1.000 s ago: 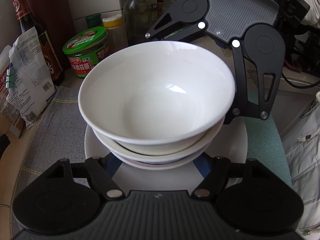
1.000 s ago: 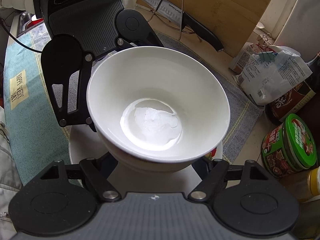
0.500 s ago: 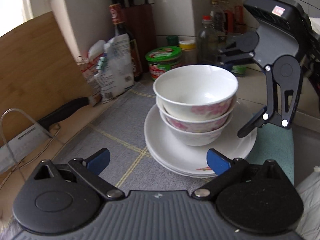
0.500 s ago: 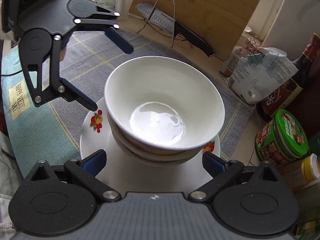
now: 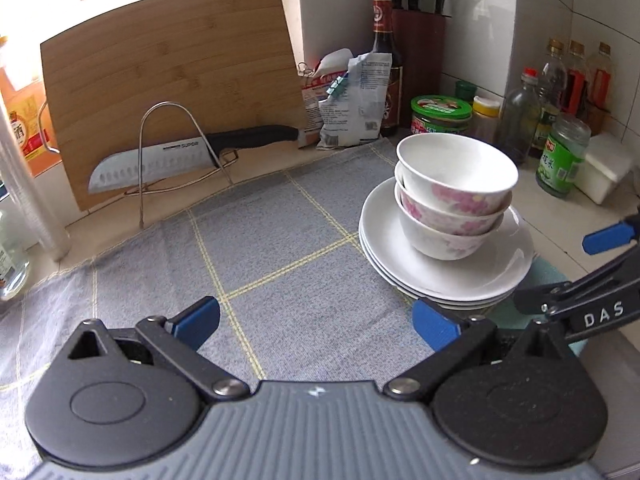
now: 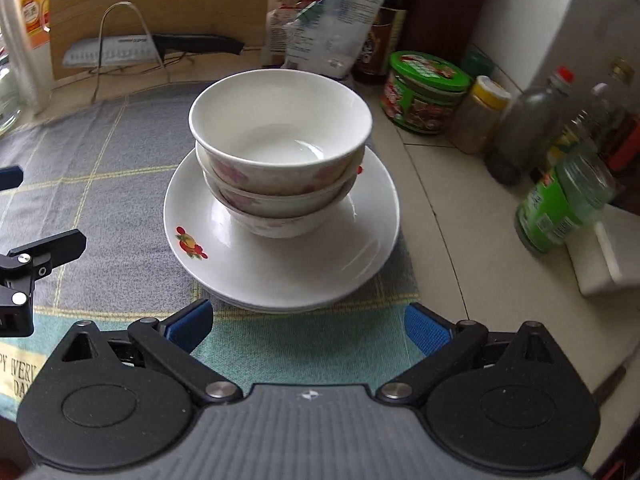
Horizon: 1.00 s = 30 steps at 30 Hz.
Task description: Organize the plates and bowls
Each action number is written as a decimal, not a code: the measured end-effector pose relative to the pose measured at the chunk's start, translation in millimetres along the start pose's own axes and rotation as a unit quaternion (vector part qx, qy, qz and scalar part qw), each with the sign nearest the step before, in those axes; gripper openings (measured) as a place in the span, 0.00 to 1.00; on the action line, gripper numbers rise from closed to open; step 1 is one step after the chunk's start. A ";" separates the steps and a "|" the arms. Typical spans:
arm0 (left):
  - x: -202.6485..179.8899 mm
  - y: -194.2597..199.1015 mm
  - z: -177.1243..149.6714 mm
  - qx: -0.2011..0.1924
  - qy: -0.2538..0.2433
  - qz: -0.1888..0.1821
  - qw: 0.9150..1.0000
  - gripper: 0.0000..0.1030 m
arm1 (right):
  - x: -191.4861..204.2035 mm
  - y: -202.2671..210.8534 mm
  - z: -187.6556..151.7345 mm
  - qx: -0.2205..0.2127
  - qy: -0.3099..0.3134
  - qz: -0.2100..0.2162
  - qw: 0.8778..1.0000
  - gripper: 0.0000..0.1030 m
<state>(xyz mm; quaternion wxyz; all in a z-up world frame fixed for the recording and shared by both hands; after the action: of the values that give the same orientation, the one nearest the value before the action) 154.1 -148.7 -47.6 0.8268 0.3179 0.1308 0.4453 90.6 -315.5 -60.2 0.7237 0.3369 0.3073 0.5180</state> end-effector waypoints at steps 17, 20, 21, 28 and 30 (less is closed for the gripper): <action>-4.2 53.6 5.8 -0.006 0.042 0.013 0.999 0.99 | 17.7 67.3 -14.1 -0.066 -0.080 -0.030 0.994 1.00; -3.5 55.1 4.8 -0.006 0.046 0.016 0.999 0.99 | 18.1 69.5 -14.9 -0.069 -0.084 -0.030 0.994 1.00; -2.7 55.9 4.6 -0.006 0.049 0.017 0.999 0.99 | 18.5 69.4 -14.8 -0.068 -0.083 -0.030 0.994 1.00; -1.2 59.1 4.7 -0.009 0.052 0.016 0.998 0.99 | 20.8 71.6 -15.4 -0.072 -0.081 -0.031 0.994 1.00; -0.7 59.8 5.1 -0.010 0.053 0.017 0.998 0.99 | 21.1 72.7 -15.0 -0.075 -0.081 -0.031 0.993 1.00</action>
<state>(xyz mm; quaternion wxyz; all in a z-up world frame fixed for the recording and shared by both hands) 117.1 -127.4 -5.3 0.8143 0.2875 0.1643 0.4767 45.1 -275.6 -12.5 0.7851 0.3132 0.2184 0.4877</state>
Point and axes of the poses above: each gripper's, at about its wrist camera, not at the fingertips, and y roughly against the way its jaws point, x to its left, z to its top, the point moved 3 cm from there along -y, roughly the way its jaws point, and after that the axes turned 6 degrees about -x, right-handed, at the moved point
